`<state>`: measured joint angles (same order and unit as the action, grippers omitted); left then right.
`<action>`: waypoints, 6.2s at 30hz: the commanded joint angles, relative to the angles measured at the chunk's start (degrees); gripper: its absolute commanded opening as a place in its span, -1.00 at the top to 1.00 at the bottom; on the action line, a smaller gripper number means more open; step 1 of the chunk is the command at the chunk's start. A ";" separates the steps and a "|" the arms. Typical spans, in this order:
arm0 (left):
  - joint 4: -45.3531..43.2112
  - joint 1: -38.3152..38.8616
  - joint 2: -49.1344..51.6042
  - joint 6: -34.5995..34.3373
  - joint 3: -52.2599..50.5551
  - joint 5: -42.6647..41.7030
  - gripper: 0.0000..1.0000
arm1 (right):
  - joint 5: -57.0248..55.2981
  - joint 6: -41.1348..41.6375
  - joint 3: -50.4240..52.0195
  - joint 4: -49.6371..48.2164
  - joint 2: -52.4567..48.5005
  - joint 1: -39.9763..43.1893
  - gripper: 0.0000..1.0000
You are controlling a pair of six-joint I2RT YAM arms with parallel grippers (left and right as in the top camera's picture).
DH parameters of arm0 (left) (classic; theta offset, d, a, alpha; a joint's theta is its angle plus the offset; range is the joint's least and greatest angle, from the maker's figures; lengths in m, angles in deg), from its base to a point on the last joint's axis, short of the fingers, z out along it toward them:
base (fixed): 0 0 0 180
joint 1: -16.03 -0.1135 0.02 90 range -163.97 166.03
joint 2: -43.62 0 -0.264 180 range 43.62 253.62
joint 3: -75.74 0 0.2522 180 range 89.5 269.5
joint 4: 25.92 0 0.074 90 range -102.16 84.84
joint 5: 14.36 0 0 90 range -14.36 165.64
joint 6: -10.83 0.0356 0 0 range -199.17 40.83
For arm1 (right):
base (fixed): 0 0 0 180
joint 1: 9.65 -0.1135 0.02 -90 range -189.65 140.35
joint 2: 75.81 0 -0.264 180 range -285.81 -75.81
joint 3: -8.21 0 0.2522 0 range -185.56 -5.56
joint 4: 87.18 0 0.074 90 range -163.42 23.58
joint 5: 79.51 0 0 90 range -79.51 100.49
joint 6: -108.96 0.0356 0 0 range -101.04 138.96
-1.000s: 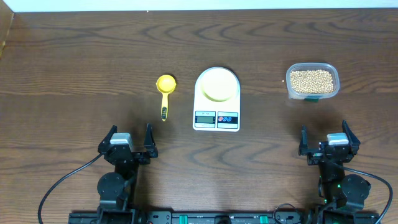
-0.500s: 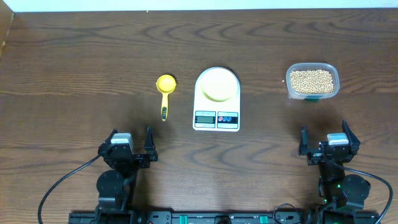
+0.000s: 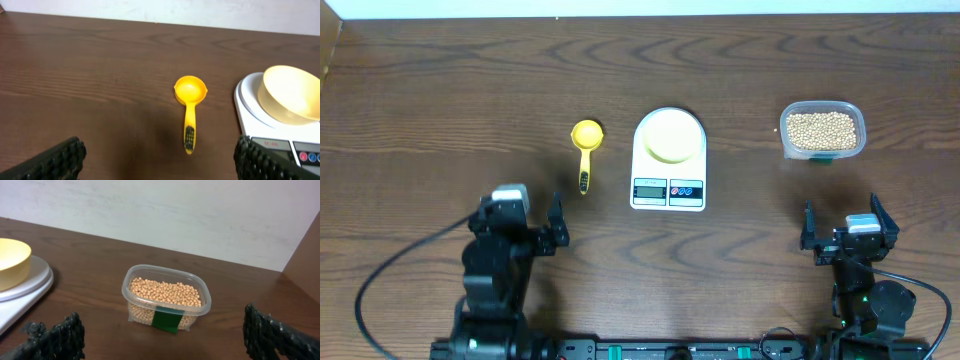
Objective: Scoop item into bowl and weigh 50g on scale
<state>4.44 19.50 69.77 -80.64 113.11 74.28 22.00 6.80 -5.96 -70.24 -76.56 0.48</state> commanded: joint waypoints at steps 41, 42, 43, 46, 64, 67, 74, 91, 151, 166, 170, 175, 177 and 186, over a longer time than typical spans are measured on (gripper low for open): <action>34.29 -0.31 61.79 2.29 57.59 0.33 -0.94 | -0.44 -0.33 0.07 0.31 0.42 -0.63 -0.99; 35.17 -0.28 62.18 2.29 58.45 0.24 -0.94 | -0.44 -0.33 0.07 0.31 0.42 -0.63 -0.99; 36.26 -0.28 62.60 2.29 59.32 0.24 -0.94 | -0.44 -0.33 0.07 0.31 0.42 -0.63 -0.98; 38.45 -0.31 63.47 2.32 60.50 0.24 -0.94 | -0.44 -0.33 0.07 0.31 0.42 -0.63 -0.98; 40.44 -0.28 69.24 4.83 64.26 -3.15 -0.95 | -0.44 -0.33 0.07 0.31 0.42 -0.63 -0.99; 40.52 -0.28 71.80 4.83 66.47 -3.15 -0.94 | -0.44 -0.33 0.07 0.31 0.42 -0.63 -0.99; 40.61 -0.28 75.82 4.70 68.15 -3.15 -0.94 | -0.44 -0.33 0.07 0.31 0.42 -0.63 -0.98; 40.54 -0.17 83.23 4.74 68.13 -3.13 -0.94 | -0.44 -0.33 0.07 0.31 0.42 -0.63 -0.99; 26.97 -0.17 96.98 5.75 66.42 -0.98 -0.95 | -0.44 -0.33 0.07 0.31 0.42 -0.63 -0.99; 26.99 -0.17 96.98 5.73 66.42 -1.01 -0.65 | -0.44 -0.33 0.07 0.31 0.42 -0.63 -0.99; 26.99 -0.17 96.98 5.73 66.42 -1.01 -0.15 | -0.44 -0.33 0.07 0.31 0.42 -0.63 -0.98; 26.99 -0.17 96.98 5.73 66.42 -1.01 0.44 | -0.44 -0.33 0.07 0.31 0.42 -0.63 -0.98; 26.99 -0.17 96.98 5.73 66.42 -1.01 0.55 | -0.44 -0.33 0.07 0.31 0.42 -0.66 -0.98; 26.99 -0.17 96.98 5.73 66.42 -1.01 0.85 | -0.44 -0.33 0.07 0.31 0.42 -0.63 -0.99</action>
<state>31.26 19.50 166.01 -74.81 179.58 72.79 22.00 6.80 -5.96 -70.22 -76.50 0.48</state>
